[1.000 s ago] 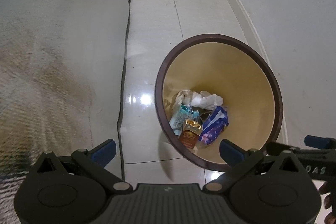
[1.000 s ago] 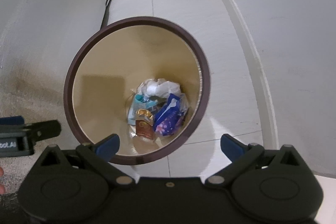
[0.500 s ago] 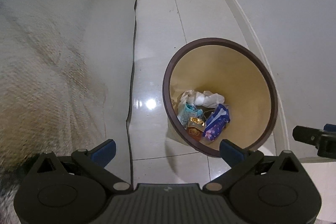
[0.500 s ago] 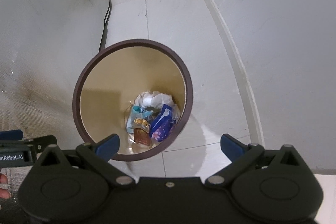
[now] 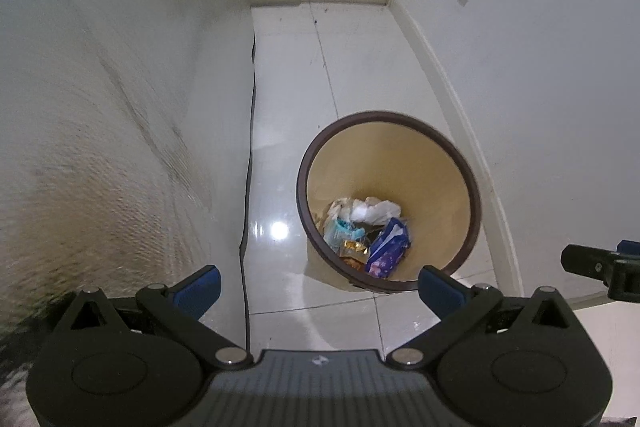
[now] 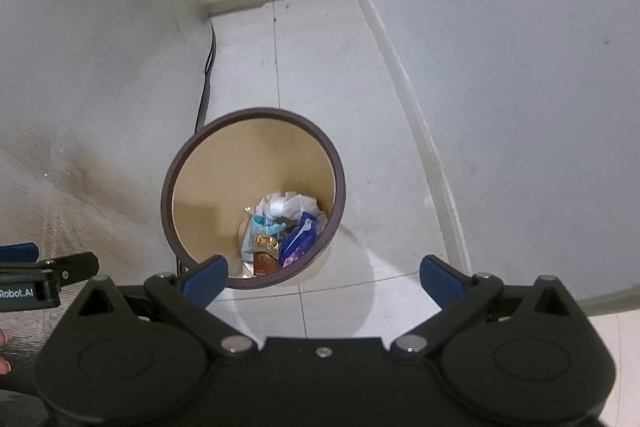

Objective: Collect trash
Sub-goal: 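Raise both open tools from the bin and move back to the table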

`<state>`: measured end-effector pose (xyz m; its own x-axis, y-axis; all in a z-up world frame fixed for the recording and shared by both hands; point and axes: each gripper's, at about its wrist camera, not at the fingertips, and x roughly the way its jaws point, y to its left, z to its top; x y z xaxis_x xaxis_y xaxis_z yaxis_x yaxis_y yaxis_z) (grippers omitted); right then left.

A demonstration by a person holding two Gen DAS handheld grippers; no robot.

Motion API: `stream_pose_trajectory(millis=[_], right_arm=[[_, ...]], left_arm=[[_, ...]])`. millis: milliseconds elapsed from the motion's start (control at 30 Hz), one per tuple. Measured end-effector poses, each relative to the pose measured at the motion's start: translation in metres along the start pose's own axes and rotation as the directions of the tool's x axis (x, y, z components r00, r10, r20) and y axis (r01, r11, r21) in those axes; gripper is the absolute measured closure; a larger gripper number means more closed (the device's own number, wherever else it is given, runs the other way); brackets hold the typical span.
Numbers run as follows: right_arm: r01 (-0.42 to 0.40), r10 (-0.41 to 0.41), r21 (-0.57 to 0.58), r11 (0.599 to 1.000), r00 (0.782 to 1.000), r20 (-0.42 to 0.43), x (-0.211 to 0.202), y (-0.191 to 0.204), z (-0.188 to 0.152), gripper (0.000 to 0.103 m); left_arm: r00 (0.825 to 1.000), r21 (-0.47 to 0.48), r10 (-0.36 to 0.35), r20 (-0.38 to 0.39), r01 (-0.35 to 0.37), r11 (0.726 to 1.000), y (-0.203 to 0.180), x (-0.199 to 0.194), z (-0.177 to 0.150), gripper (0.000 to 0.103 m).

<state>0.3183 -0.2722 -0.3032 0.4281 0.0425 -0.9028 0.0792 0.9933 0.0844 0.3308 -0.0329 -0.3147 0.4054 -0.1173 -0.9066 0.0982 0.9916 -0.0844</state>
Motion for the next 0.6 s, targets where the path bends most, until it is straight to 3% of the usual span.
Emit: stream_pose_trajectory(millis=[300, 600], right_arm=[[-0.008, 0.007, 0.005, 1.000, 0.995, 0.103, -0.058, -0.007, -0.011, 0.000], [-0.006, 0.001, 0.025, 1.000, 0.977, 0.215, -0.125, -0.019, -0.022, 0.000]], left_arm=[[0.994, 0.024, -0.028, 0.106, 0.026, 0.999, -0.010, -0.058, -0.006, 0.000], [0.972, 0.078, -0.063, 0.228, 0.047, 0.996, -0.029, -0.120, -0.007, 0.000]])
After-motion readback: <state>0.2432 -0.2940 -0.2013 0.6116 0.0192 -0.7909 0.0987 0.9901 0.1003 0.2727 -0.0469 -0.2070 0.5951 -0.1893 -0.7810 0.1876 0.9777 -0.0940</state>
